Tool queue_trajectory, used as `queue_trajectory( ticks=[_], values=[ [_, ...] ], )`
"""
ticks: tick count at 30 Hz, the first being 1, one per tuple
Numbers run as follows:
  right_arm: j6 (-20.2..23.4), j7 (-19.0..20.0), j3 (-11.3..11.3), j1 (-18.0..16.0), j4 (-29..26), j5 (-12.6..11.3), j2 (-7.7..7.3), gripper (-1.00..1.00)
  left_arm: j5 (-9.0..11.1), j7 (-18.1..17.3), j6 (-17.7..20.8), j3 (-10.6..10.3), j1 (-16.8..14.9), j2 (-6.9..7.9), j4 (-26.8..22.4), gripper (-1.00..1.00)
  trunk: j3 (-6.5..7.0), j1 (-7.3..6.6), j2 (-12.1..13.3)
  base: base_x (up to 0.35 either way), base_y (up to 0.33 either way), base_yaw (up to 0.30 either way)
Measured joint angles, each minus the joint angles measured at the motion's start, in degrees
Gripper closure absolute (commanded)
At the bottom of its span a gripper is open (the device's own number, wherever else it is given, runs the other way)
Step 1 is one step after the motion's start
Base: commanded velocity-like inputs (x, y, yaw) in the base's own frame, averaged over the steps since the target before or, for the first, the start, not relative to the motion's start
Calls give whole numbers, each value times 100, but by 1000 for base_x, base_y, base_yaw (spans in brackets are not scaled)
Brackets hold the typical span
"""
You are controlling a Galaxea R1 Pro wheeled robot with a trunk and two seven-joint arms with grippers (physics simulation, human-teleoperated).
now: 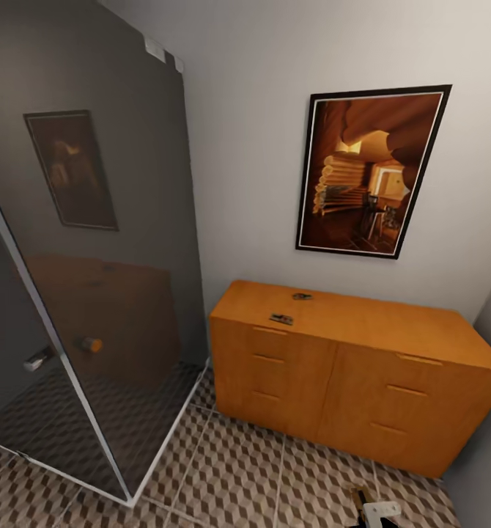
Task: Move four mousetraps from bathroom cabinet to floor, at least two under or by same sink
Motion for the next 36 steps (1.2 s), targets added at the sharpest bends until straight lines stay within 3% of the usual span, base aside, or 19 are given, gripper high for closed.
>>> queue_trajectory(
  ticks=[12,36],
  values=[
    [1,0,0,0,-3,0,0,100,22,237,-1,-5,0,-11,1,100,0,0,0,0,0,300],
    [1,0,0,0,0,0,0,100,18,248,-22,-8,26,-38,2,100,0,0,0,0,0,300]
  ],
)
